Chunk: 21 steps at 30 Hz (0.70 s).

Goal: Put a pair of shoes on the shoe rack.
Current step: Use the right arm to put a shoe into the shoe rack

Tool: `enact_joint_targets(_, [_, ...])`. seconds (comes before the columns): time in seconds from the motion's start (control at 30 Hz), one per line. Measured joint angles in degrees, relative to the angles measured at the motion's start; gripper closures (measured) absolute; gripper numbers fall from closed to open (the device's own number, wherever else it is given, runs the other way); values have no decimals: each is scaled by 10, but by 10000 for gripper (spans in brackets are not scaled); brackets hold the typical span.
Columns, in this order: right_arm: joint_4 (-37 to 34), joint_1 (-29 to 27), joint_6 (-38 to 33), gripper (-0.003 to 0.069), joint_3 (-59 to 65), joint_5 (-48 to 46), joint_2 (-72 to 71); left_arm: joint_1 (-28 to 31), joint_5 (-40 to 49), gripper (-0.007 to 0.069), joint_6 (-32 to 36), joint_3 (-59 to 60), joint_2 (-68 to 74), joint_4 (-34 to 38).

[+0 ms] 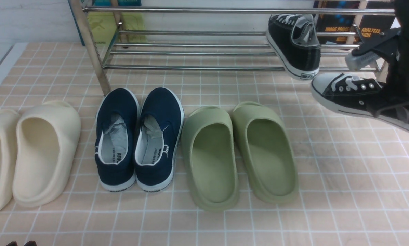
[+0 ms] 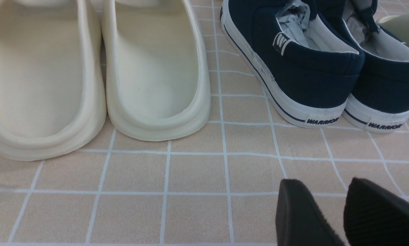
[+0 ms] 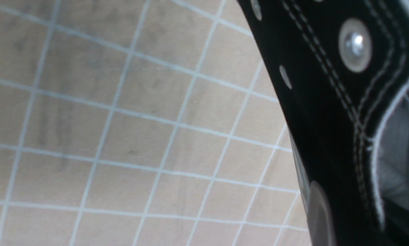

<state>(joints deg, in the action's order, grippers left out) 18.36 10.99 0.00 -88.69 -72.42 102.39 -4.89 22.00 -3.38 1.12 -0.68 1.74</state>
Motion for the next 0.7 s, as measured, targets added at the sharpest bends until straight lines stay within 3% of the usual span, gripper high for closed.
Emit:
enact_joint_targets(0.17, [-24,-34,33,662,-4,3,-3,0,0,385,0,0,0,0])
enact_joint_targets(0.43, [-73,-33,15,662,-6,7,-10,0,0,385,0,0,0,0])
enact_joint_targets(0.7, [-48,-27,6,662,-6,5,-15,0,0,385,0,0,0,0])
